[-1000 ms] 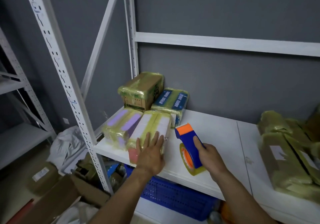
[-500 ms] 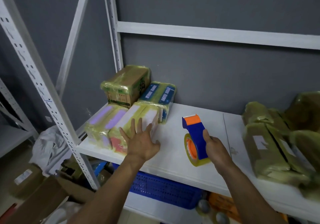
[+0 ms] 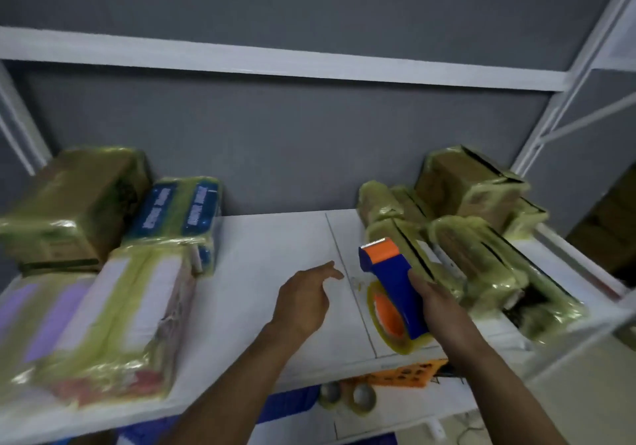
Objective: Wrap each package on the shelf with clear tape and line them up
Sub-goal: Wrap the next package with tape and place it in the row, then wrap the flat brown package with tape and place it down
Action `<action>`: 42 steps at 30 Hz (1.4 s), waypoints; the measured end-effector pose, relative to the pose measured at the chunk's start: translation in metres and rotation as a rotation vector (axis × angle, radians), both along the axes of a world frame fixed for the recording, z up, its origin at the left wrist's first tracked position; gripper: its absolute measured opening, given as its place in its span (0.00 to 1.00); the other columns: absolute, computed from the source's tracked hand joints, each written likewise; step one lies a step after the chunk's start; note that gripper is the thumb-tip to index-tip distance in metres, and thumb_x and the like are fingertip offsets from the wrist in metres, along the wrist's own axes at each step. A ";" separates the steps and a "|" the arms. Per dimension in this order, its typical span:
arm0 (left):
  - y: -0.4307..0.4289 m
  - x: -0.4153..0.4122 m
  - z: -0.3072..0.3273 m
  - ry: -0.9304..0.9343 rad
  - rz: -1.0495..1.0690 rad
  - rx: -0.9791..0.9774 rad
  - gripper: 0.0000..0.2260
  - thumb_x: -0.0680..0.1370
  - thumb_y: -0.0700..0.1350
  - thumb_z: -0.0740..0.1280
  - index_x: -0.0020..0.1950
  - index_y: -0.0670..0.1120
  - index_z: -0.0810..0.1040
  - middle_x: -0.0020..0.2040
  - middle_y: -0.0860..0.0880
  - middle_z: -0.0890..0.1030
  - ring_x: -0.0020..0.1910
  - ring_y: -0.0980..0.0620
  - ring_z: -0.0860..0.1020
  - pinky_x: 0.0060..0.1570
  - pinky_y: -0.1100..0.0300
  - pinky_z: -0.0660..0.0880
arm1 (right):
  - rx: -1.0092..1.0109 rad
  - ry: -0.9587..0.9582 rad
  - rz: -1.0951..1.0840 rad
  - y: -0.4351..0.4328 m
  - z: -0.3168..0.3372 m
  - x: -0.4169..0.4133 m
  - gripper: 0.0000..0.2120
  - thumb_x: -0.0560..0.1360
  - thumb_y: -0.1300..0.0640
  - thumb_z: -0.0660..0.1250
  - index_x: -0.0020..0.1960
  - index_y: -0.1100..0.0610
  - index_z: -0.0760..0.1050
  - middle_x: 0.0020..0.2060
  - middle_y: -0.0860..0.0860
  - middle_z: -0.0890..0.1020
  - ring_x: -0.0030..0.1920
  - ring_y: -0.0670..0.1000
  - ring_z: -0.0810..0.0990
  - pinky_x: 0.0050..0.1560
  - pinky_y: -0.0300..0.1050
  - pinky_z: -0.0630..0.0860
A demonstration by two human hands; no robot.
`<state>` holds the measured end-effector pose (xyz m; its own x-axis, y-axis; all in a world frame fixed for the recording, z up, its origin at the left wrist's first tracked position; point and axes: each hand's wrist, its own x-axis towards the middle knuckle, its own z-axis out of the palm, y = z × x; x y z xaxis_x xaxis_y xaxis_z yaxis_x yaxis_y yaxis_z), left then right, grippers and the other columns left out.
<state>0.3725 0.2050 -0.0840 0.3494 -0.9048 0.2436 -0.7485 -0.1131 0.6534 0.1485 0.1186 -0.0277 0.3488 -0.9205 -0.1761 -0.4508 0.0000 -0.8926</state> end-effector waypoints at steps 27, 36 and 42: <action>-0.095 -0.084 -0.036 -0.071 -0.259 0.348 0.33 0.84 0.50 0.64 0.79 0.62 0.46 0.77 0.65 0.42 0.76 0.63 0.46 0.68 0.78 0.38 | -0.221 0.214 0.152 -0.171 0.000 -0.077 0.35 0.82 0.33 0.54 0.38 0.61 0.79 0.30 0.57 0.81 0.32 0.54 0.80 0.35 0.47 0.69; 0.006 -0.025 -0.019 -0.156 0.319 0.288 0.30 0.80 0.32 0.58 0.79 0.54 0.65 0.81 0.52 0.58 0.81 0.46 0.56 0.79 0.55 0.56 | -0.262 0.242 0.365 -0.149 -0.006 -0.015 0.32 0.82 0.34 0.55 0.33 0.58 0.75 0.25 0.51 0.78 0.29 0.50 0.79 0.33 0.44 0.67; -0.001 -0.042 -0.022 -0.003 0.258 0.016 0.27 0.76 0.58 0.73 0.74 0.61 0.71 0.72 0.62 0.71 0.73 0.60 0.65 0.72 0.62 0.66 | -0.304 0.213 0.415 -0.142 -0.006 0.021 0.33 0.81 0.32 0.55 0.44 0.59 0.81 0.28 0.47 0.82 0.31 0.42 0.81 0.34 0.42 0.72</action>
